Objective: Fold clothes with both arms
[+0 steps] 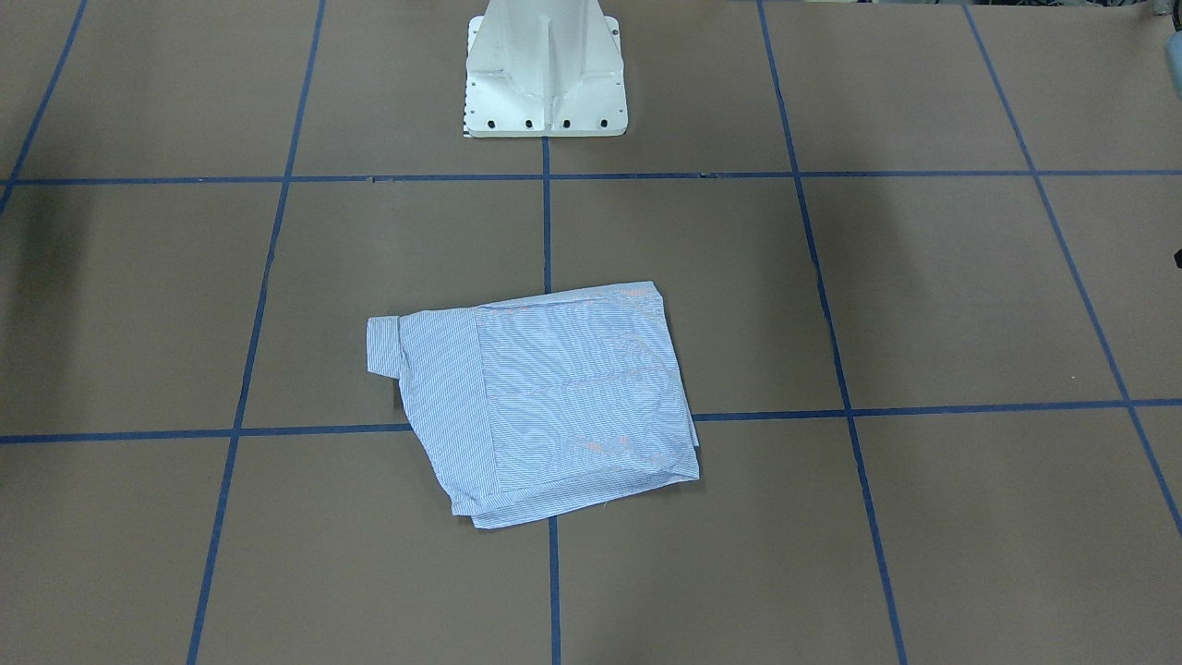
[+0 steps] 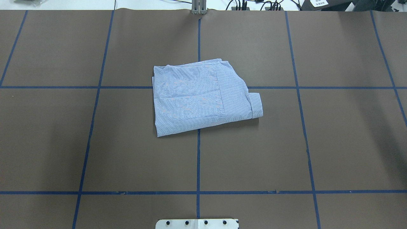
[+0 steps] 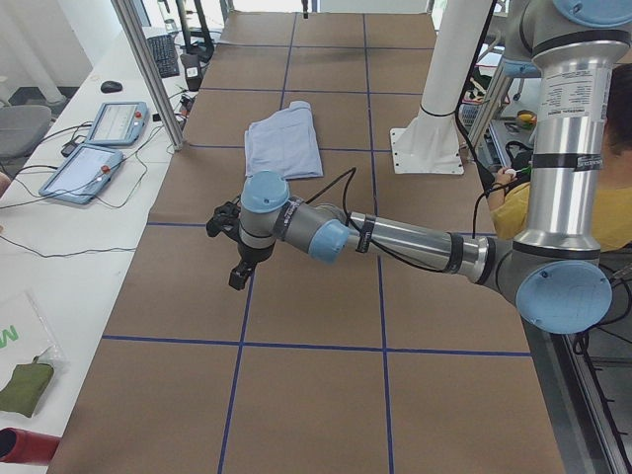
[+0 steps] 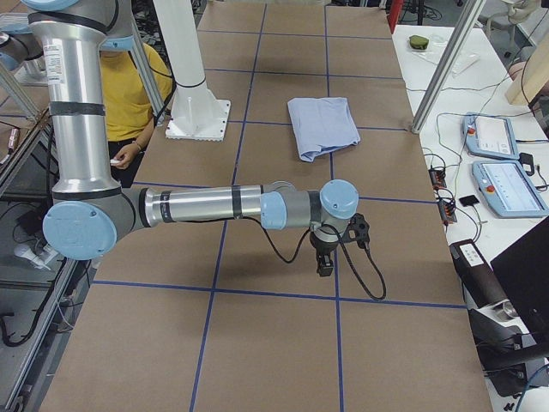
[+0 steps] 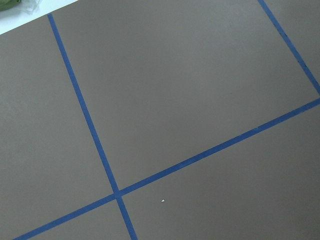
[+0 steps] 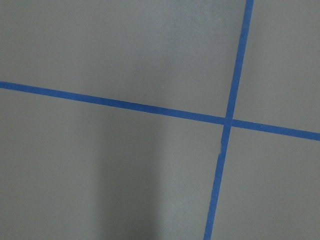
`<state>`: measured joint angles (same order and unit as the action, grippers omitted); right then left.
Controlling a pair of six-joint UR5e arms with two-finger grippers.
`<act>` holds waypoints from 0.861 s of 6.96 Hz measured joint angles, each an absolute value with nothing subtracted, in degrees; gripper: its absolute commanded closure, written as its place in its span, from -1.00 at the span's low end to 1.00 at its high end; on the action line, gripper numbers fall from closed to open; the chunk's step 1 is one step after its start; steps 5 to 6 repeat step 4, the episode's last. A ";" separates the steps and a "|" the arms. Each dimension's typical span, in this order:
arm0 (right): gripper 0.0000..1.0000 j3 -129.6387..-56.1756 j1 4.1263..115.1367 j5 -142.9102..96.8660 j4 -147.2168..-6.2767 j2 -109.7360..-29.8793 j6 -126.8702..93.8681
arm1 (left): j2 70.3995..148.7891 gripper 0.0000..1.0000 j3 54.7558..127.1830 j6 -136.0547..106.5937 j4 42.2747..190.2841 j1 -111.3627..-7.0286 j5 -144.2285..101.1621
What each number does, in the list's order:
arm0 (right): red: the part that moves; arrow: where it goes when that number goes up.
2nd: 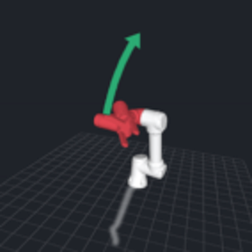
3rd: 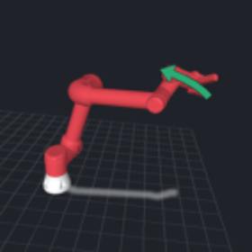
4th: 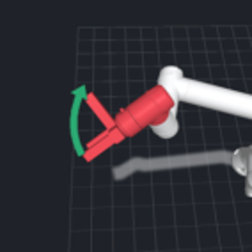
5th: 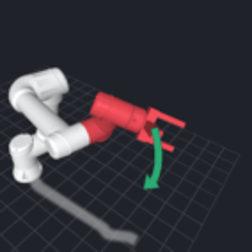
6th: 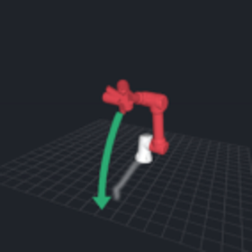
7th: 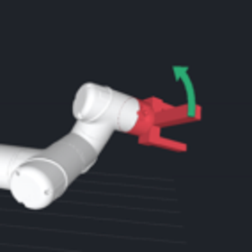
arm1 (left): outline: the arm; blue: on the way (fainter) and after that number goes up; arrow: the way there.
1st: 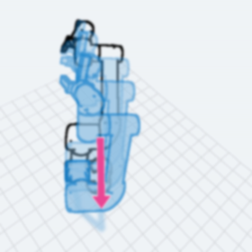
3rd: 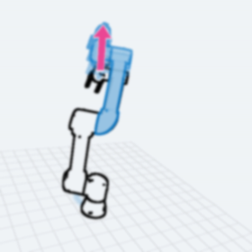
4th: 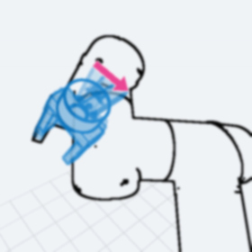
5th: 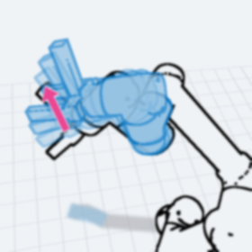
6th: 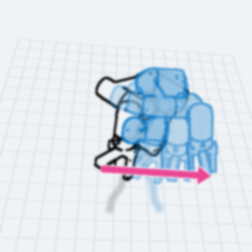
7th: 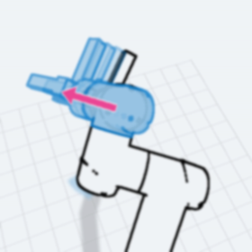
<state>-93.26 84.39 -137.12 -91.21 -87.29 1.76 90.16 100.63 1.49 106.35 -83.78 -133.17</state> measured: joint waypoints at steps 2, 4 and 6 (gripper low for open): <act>-1.00 -93.33 84.38 -137.04 -91.23 -86.96 1.77 | 90.17 -0.99 100.51 1.57 106.42 -83.76 -133.18; -1.00 -93.17 84.38 -137.06 -91.21 -86.87 1.87 | 90.10 -0.99 100.18 1.65 106.49 -83.76 -133.16; -1.00 -93.17 84.38 -137.06 -91.21 -86.87 1.87 | 90.10 -0.99 100.18 1.65 106.49 -83.76 -133.16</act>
